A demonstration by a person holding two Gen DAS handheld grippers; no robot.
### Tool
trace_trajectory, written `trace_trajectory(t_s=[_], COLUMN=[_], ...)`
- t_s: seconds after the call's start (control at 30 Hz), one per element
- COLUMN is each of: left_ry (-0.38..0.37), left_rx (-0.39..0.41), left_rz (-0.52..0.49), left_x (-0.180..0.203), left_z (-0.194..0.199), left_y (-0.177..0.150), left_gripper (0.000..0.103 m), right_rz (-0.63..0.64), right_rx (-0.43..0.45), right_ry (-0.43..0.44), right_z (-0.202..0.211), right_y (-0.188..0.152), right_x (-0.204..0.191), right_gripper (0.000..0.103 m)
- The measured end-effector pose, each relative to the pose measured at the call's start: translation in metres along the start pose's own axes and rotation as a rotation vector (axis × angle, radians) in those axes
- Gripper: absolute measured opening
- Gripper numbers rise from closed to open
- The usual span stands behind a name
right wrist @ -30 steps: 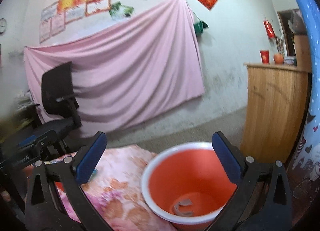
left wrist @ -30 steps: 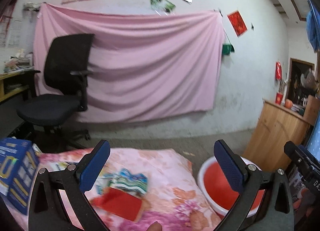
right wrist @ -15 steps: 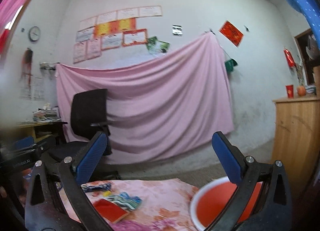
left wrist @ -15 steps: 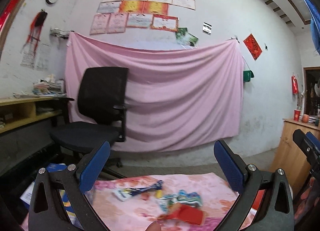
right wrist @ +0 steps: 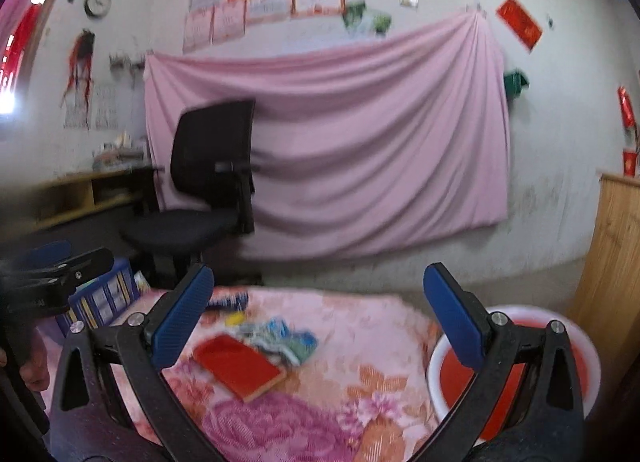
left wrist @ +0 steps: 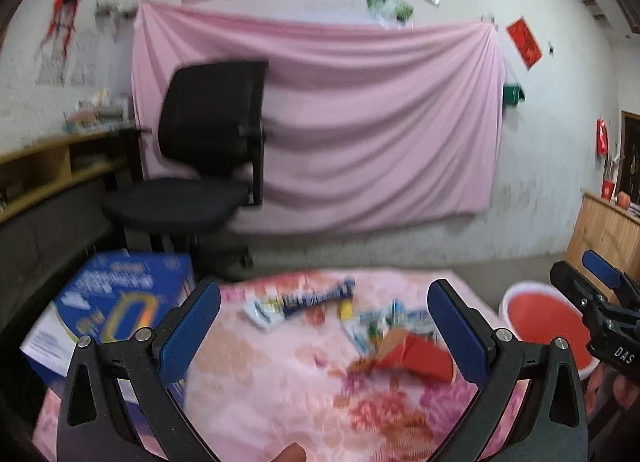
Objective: Collect trash
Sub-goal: 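Move both tools back over the table toward the remaining trash, then grasp the round cracker with the left tool while the right tool grasps the red cup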
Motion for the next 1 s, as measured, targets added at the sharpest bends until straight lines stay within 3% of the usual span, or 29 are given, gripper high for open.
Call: trace_trajectory(t_s=[0.13, 0.2, 0.27, 0.33, 0.5, 0.63, 0.87, 1.0], left_ry=[-0.02, -0.036, -0.046, -0.064, -0.108, -0.099, -0.081, -0.077], left_rx=[-0.122, -0.191, -0.254, -0.334, -0.471, -0.496, -0.506, -0.504], left_rz=[0.055, 0.084, 0.097, 0.109, 0.19, 0.188, 0.192, 0.198], left_x=[-0.005, -0.007, -0.009, -0.01, -0.017, -0.019, -0.024, -0.027], left_z=[-0.029, -0.044, -0.055, -0.067, -0.086, -0.084, -0.084, -0.082], left_y=[-0.022, -0.035, -0.047, -0.063, -0.089, -0.093, -0.095, -0.095], left_gripper=[0.098, 0.088, 0.069, 0.057, 0.038, 0.037, 0.037, 0.037], right_rz=[0.016, 0.024, 0.039, 0.044, 0.087, 0.142, 0.302, 0.395], right_rx=[-0.115, -0.183, -0.245, -0.299, -0.387, -0.458, -0.506, -0.523], right_ry=[0.009, 0.026, 0.033, 0.057, 0.119, 0.179, 0.236, 0.218], right_z=[-0.02, -0.031, -0.042, -0.049, -0.054, -0.051, -0.047, -0.053], right_y=[-0.026, -0.04, -0.051, -0.061, -0.075, -0.087, -0.107, -0.12], right_x=[0.003, 0.002, -0.001, -0.005, -0.016, -0.029, -0.062, -0.078], right_gripper=[0.103, 0.103, 0.101, 0.097, 0.09, 0.09, 0.09, 0.09])
Point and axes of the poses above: each gripper's, at about its wrist camera, not at the fingertips, and z roughly against the way its jaws point, x to its right, y to its top, the point moved 9 cm from there along -z, roughly the way its jaws point, and after that the axes turned 15 degrees about -y, right-handed, at the moved point
